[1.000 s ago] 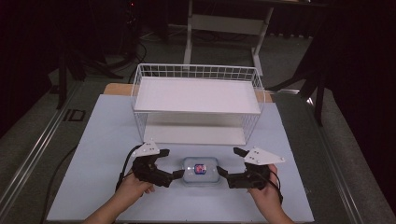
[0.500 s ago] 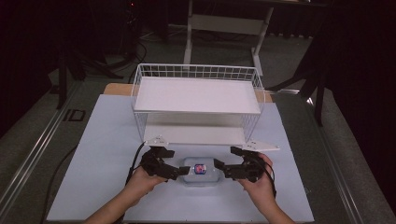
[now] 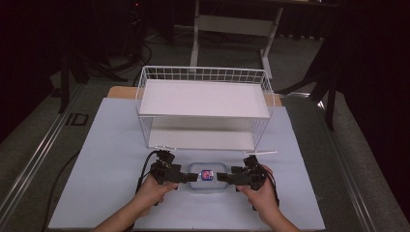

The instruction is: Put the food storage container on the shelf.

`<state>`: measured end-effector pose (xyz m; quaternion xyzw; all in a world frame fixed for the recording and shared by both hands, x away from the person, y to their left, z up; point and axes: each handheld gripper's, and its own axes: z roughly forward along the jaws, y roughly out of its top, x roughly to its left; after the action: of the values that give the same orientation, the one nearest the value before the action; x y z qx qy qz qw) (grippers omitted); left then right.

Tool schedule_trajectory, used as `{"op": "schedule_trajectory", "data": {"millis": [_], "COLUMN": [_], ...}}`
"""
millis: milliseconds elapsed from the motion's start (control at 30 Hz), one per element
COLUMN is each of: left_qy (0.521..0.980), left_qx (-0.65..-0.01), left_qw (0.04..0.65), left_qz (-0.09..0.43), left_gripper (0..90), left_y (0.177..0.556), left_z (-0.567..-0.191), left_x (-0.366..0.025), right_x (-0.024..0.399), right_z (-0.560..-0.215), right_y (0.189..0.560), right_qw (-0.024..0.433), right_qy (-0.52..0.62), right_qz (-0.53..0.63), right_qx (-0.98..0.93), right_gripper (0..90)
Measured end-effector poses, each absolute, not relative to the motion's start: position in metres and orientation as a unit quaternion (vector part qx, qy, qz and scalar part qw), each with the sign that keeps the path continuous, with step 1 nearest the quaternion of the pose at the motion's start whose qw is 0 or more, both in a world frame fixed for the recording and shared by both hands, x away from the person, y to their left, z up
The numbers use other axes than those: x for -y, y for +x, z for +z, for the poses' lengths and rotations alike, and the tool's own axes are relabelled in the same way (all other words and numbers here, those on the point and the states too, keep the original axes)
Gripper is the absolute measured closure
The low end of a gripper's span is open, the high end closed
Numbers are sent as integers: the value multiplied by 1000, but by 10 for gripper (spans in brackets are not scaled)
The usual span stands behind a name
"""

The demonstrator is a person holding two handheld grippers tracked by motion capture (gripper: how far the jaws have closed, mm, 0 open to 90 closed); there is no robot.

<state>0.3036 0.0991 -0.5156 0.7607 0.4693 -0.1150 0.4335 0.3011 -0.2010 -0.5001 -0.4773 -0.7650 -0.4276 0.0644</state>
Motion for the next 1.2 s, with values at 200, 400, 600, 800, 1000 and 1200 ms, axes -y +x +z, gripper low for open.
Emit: {"op": "schedule_trajectory", "data": {"millis": [200,400,600,800,1000,1200], "left_qy": [753,751,752,744,745,753], "left_qx": [-491,-494,-494,-506,-504,-499], "left_qw": [414,411,410,399,402,400], "left_qz": [-141,-154,-151,-177,-175,-155], "left_gripper": [146,245,378,377,312,378], "left_y": [307,305,302,303,301,294], "left_z": [-525,-526,-520,-523,-526,-520], "left_x": [-97,-95,-93,-92,-89,-89], "right_x": [202,200,200,198,196,197], "right_z": [-509,-516,-521,-523,-520,-519], "right_y": [307,308,305,306,305,303], "right_qw": [110,134,139,155,150,148], "right_qy": [-497,-508,-513,-523,-529,-534], "right_qz": [-419,-410,-404,-403,-394,-395], "right_qx": [752,746,745,735,736,733], "right_gripper": [167,223,304,308,315,343]}}
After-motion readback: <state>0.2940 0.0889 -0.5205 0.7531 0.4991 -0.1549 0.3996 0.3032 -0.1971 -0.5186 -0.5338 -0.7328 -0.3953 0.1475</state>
